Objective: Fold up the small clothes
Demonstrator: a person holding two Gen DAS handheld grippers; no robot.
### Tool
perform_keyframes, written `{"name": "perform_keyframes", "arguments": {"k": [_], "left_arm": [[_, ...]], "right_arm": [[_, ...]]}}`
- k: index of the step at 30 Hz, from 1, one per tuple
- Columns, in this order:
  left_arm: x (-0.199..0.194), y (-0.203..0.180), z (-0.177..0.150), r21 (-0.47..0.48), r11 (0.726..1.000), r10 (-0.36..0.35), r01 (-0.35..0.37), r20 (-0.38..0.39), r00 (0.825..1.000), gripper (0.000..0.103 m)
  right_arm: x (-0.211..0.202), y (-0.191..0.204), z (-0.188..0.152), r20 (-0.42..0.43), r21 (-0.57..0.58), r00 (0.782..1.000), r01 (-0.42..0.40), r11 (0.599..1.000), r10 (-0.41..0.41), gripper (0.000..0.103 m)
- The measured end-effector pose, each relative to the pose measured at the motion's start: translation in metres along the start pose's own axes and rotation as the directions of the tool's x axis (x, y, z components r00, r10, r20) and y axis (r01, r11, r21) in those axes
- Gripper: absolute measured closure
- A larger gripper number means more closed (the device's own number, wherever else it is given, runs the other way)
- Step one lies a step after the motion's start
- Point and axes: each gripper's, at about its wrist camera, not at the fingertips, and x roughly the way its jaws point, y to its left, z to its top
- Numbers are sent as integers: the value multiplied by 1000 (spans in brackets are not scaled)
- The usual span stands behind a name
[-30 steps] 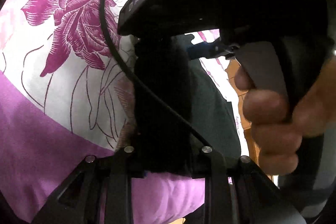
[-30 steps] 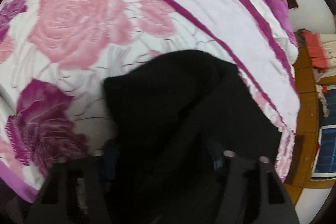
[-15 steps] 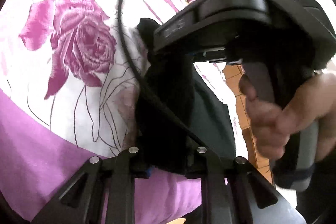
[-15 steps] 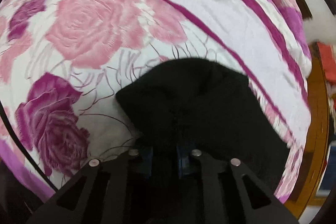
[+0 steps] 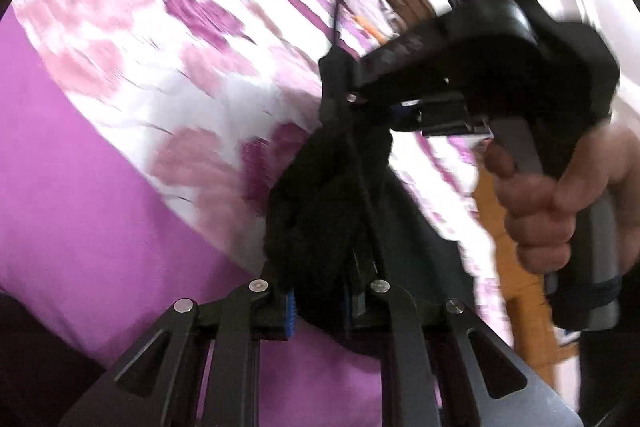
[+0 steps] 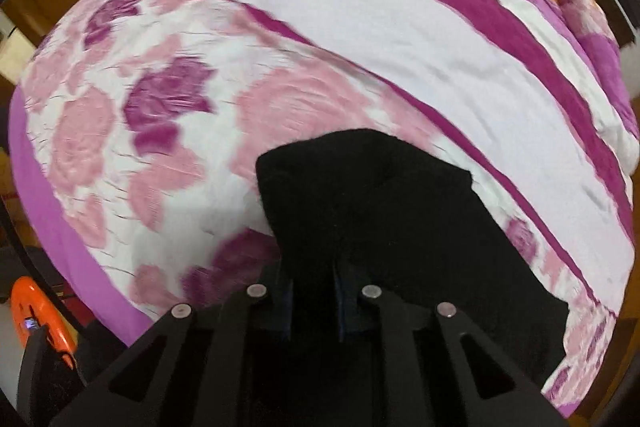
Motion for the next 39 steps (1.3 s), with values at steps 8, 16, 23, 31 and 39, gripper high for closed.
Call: {"name": "perform_keyframes", "arguments": {"k": [8,16,23,31,39], "left_arm": [[-1,40,4,-71,997,-29,27,-26,999,101],[-22,11,-7,38,999,4,-4,13,1000,101],[-34,-4,-15,104,994,-36,32,35,999,101],[-35,-36,-14,178,984,-34,27,33,999,101],[-40,-82,-34,262,965,-31,22,31,999,101]], "right_arm": [[24,22,13,-20,2,1000,3,1000,-3,88],[17,-13,8,22,39,996,-92,995,92,88],[-14,-25,-14,77,3,984,-162,987,162,88],[-60,-47,-42,155,-8,957,-245,969,243,88],[-93,-89,-81,235,-5,922,-315,949,307,88]]}}
